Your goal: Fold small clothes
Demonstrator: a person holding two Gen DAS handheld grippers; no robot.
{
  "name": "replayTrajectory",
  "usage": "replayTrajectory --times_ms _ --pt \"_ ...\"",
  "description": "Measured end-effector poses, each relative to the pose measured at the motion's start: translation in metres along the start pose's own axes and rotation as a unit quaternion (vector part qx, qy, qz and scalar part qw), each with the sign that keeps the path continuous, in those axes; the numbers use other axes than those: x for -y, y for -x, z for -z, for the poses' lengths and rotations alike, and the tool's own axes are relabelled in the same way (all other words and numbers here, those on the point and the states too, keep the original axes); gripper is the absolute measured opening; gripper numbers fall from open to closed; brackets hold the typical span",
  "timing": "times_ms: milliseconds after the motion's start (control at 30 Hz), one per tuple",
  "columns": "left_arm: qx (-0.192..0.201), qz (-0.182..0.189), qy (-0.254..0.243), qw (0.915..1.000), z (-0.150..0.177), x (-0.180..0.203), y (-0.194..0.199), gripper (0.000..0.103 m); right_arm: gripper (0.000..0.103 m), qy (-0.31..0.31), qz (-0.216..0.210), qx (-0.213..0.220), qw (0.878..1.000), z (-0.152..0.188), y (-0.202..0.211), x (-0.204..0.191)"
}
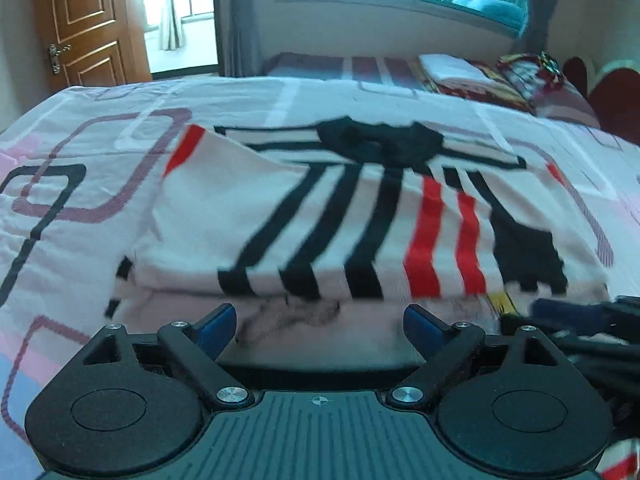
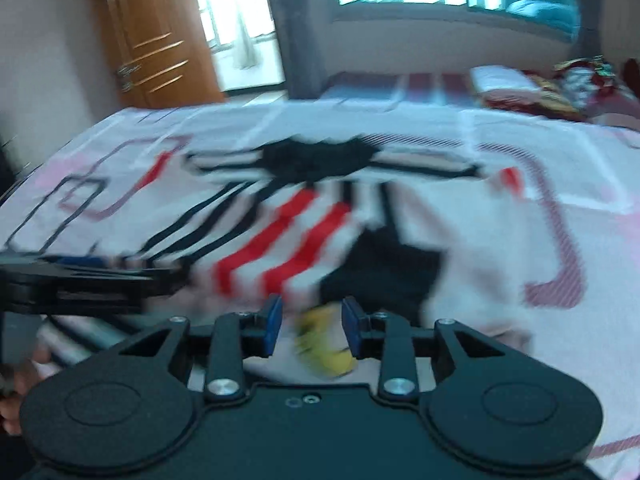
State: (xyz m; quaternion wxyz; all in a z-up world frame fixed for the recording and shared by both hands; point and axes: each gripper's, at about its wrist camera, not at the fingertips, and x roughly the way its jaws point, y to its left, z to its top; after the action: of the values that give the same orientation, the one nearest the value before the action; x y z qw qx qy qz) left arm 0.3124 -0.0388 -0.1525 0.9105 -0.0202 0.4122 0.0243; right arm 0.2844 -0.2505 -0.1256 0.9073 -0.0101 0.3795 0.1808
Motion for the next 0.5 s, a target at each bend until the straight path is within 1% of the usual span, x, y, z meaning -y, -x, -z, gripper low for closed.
replayTrajectory --times_ms 67,133,167,233,267,300,367,500 --pt "-0.008 -0.008 -0.008 0.9999 0.010 -0.002 0.000 0.091 0.033 0.009 -0.004 -0.012 1.000 0.009 -0.004 -0.013" --pt "-0.030 -0.020 -0.016 0.9992 0.020 -0.008 -0.007 0.091 0.033 0.017 -0.003 -0.022 1.000 0.019 -0.006 -0.023" --pt "-0.036 -0.022 -0.016 0.9990 0.025 -0.013 -0.010 0.091 0.033 0.025 0.005 -0.028 0.999 0.024 -0.008 -0.026" --pt "-0.019 -0.011 -0.018 0.9996 0.033 -0.023 -0.008 0.091 0.033 0.040 0.036 -0.042 0.998 0.036 -0.010 -0.027" --pt "-0.015 -0.008 -0.025 0.9995 0.036 -0.027 -0.006 0.091 0.033 0.041 0.044 -0.037 0.997 0.041 -0.008 -0.025" --pt "-0.015 -0.007 -0.027 0.9995 0.038 -0.029 -0.004 0.091 0.033 0.041 0.053 -0.032 0.997 0.045 -0.005 -0.021" --pt "-0.018 -0.004 -0.019 0.9997 0.042 -0.041 0.001 0.091 0.034 0.042 0.087 -0.030 0.995 0.051 0.005 -0.016" --pt "-0.021 -0.006 -0.014 0.9997 0.055 -0.064 0.010 0.091 0.035 0.008 0.124 -0.029 0.992 0.067 0.023 0.004"
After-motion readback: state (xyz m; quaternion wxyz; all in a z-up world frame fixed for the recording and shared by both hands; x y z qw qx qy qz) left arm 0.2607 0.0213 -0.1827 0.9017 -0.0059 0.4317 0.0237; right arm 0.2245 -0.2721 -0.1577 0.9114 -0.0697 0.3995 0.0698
